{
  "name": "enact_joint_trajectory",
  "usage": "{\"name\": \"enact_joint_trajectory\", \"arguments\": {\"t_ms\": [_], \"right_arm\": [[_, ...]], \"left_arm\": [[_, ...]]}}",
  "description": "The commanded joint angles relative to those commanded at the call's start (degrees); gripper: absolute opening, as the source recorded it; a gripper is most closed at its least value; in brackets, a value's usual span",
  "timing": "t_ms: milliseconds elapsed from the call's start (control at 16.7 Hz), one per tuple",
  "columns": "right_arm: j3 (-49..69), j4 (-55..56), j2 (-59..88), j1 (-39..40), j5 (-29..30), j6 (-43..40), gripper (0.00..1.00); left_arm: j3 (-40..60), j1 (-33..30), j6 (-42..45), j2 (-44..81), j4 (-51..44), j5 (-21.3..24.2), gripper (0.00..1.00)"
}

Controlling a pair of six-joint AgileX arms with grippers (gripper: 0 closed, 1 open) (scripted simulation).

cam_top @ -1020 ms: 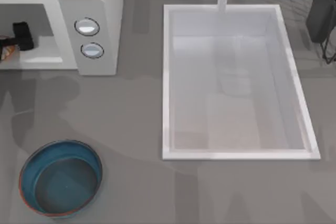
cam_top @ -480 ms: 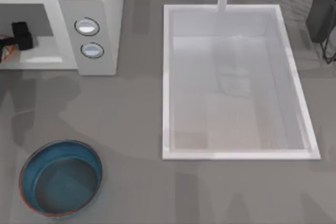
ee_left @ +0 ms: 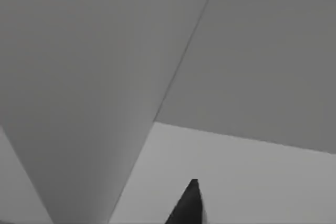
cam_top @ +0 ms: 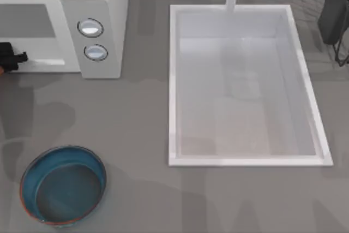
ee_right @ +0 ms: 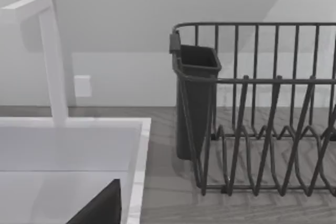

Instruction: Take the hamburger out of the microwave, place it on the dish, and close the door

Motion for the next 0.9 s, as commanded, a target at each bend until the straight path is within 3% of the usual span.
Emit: {"name": "enact_joint_trajectory", "arguments": {"t_ms": [480, 900], "right_arm": [[0.00, 0.00, 0.00, 0.00, 0.00, 0.00, 1.00], [0.00, 0.00, 0.00, 0.00, 0.00, 0.00, 1.00]], "left_arm": [[-31.75, 5.24, 1.62, -9.58, 20.40, 4.87, 0.00], [-35.86, 5.89, 1.99, -11.09, 24.02, 5.65, 0.00]]}}
